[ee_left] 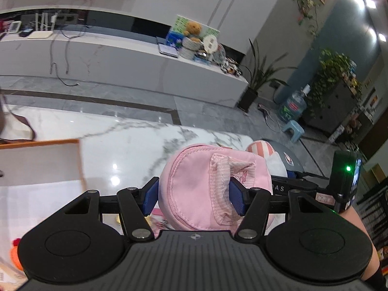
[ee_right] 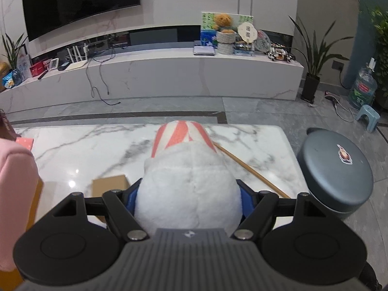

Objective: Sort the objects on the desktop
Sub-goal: 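Carry the pink bag and white plush over the storage box with both tools, then lower the bag and plush into the storage box and open both tools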

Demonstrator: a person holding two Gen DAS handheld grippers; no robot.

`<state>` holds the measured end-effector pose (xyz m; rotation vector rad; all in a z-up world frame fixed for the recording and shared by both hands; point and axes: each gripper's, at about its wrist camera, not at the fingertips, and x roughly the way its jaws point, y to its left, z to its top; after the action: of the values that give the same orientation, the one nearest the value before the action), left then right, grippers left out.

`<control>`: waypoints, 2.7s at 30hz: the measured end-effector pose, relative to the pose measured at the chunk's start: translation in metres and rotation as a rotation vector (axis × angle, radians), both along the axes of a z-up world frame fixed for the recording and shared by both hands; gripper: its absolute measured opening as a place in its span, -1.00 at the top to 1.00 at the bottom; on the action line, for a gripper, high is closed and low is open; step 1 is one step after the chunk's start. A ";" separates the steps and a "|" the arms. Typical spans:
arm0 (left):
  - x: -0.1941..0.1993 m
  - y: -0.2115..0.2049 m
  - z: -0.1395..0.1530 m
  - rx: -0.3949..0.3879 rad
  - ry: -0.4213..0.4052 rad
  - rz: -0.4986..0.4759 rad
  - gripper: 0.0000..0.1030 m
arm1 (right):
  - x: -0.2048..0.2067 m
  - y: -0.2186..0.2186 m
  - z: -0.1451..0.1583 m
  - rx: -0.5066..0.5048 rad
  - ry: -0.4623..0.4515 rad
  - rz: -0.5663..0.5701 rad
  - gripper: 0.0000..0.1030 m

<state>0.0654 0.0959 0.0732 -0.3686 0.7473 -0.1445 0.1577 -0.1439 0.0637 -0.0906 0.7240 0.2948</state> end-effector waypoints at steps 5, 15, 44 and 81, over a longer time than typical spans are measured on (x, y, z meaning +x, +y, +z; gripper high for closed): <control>-0.013 0.041 0.009 -0.001 -0.023 0.080 -0.35 | -0.010 0.036 0.010 0.008 -0.025 0.051 -0.50; -0.039 0.113 0.015 0.047 -0.030 0.244 -0.35 | -0.039 0.125 0.030 0.035 -0.072 0.198 -0.50; -0.055 0.180 -0.034 0.207 0.185 0.310 -0.35 | -0.092 0.271 0.028 0.122 -0.080 0.446 -0.50; -0.027 0.153 -0.065 0.488 0.296 0.174 -0.64 | -0.071 0.301 -0.020 -0.016 0.034 0.491 -0.62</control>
<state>0.0383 0.2488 0.0082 0.0145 1.0075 0.2600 0.0869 0.1572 0.0442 -0.2807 0.7315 0.7604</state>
